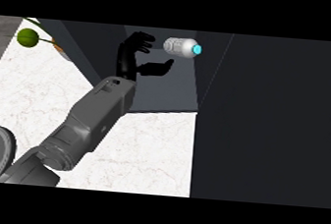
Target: Pick up the bottled water, place it into the cabinet and close the cabinet
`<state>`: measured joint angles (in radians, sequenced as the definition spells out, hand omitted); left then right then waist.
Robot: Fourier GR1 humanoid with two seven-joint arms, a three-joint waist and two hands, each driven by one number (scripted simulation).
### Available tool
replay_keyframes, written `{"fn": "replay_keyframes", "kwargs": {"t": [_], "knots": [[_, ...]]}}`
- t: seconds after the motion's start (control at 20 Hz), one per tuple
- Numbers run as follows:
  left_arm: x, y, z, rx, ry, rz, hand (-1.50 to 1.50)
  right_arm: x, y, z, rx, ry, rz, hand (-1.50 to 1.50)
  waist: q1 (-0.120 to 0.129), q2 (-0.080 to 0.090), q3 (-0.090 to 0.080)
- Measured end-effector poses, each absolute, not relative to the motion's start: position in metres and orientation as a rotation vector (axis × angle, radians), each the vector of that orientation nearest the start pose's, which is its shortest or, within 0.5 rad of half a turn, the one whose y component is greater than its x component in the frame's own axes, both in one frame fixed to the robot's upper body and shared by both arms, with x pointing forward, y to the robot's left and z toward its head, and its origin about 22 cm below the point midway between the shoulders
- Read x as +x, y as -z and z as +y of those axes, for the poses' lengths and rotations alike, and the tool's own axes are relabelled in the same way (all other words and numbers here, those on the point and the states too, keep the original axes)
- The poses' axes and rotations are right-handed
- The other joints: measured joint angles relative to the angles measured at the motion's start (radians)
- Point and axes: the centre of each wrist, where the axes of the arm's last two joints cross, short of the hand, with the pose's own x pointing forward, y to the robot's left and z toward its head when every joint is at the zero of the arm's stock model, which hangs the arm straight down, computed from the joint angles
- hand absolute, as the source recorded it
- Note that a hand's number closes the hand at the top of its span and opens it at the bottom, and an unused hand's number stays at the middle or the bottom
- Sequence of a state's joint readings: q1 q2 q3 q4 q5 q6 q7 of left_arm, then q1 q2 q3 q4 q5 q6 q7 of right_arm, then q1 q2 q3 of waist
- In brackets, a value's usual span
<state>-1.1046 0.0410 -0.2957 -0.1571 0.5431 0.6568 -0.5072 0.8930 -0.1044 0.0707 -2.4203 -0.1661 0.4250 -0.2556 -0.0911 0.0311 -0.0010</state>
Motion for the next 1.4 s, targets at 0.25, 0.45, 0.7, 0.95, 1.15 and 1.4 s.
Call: {"fn": "replay_keyframes", "kwargs": {"t": [0.25, 0.45, 0.7, 0.95, 1.15, 1.4], "knots": [[0.431, -0.028, 0.118, 0.541, 0.023, -1.694, -1.50, 0.043, -0.094, -0.265, 0.206, -0.168, -1.843, -1.50, -0.013, 0.004, 0.000], [0.435, -0.034, 0.120, 0.567, 0.029, -1.712, -1.50, 0.045, -0.094, -0.265, 0.225, -0.177, -1.842, -1.50, -0.013, 0.008, -0.001], [0.438, -0.041, 0.113, 0.459, 0.037, -1.760, -1.50, 0.043, -0.093, -0.264, 0.249, -0.172, -1.835, -1.50, -0.012, 0.006, -0.001], [0.443, -0.060, 0.104, 0.282, -0.005, -1.864, -1.50, 0.042, -0.093, -0.264, 0.258, -0.170, -1.827, -1.50, 0.002, 0.000, -0.001], [0.442, -0.062, 0.096, 0.149, -0.018, -1.911, -1.50, 0.041, -0.093, -0.264, 0.259, -0.173, -1.818, -1.50, 0.021, -0.008, -0.001], [0.437, -0.056, 0.088, 0.062, -0.022, -1.917, -1.50, 0.042, -0.093, -0.259, 0.262, -0.137, -1.815, -1.50, 0.045, -0.019, 0.000]]}}
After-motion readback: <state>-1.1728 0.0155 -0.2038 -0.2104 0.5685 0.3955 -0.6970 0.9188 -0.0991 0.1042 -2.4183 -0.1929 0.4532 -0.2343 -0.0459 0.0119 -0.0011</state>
